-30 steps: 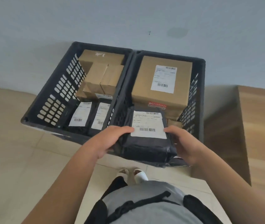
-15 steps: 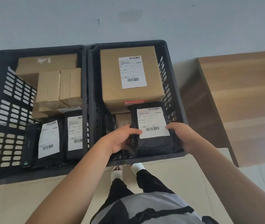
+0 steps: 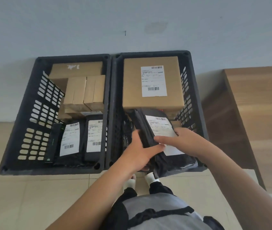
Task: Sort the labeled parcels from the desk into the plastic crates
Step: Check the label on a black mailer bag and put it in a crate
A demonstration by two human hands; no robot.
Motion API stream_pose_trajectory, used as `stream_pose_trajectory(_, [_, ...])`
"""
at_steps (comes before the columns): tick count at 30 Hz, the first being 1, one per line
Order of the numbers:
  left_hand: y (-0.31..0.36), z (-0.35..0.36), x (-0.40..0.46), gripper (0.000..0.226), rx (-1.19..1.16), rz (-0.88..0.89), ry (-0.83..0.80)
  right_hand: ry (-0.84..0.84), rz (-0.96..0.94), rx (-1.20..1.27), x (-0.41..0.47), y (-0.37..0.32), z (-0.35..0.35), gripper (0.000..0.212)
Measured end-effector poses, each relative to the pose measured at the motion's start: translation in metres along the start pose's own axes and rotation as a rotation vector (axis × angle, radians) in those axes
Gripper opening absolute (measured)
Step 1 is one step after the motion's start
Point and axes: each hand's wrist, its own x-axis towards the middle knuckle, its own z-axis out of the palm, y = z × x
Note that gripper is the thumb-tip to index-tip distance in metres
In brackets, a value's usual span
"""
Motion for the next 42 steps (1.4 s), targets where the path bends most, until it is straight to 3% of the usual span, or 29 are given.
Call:
stream_pose_trajectory(2, [-0.002,0.001,-0.007,0.107,0.069,0.048,0.067,-0.029,-0.012,-0.031,0.008,-0.008,0.001,0.087])
stream_pose_trajectory(6, [0.000,-0.003,-0.018,0.113,0.310,0.087,0.068,-0.036,-0.045,-0.154,0.025,-0.017,-0.002,0.089])
stream_pose_trajectory(9, [0.006,-0.022,-0.022,0.077,0.403,0.106,0.098,0.014,-0.075,-0.340,0.041,-0.015,-0.005,0.116])
stream_pose_trajectory(12, [0.002,-0.054,-0.023,0.042,0.422,0.213,0.350,0.097,-0.157,-0.638,0.058,-0.008,-0.007,0.122])
stream_pose_trajectory(15, [-0.019,-0.083,-0.014,0.054,0.455,0.244,0.546,0.151,-0.229,-0.876,0.079,0.007,-0.001,0.125])
stream_pose_trajectory(17, [-0.037,-0.091,-0.008,0.070,0.541,0.192,0.554,0.165,-0.277,-0.954,0.095,0.021,0.008,0.124])
stream_pose_trajectory(21, [-0.062,-0.082,-0.003,0.077,0.525,0.172,0.439,0.161,-0.307,-0.949,0.123,0.037,0.020,0.119])
stream_pose_trajectory(37, [-0.085,-0.073,0.001,0.075,0.591,0.148,0.489,0.199,-0.224,-0.892,0.151,0.057,0.036,0.119])
stream_pose_trajectory(42, [-0.086,-0.074,0.002,0.076,0.566,0.145,0.483,0.125,-0.088,-0.672,0.142,0.056,0.059,0.094])
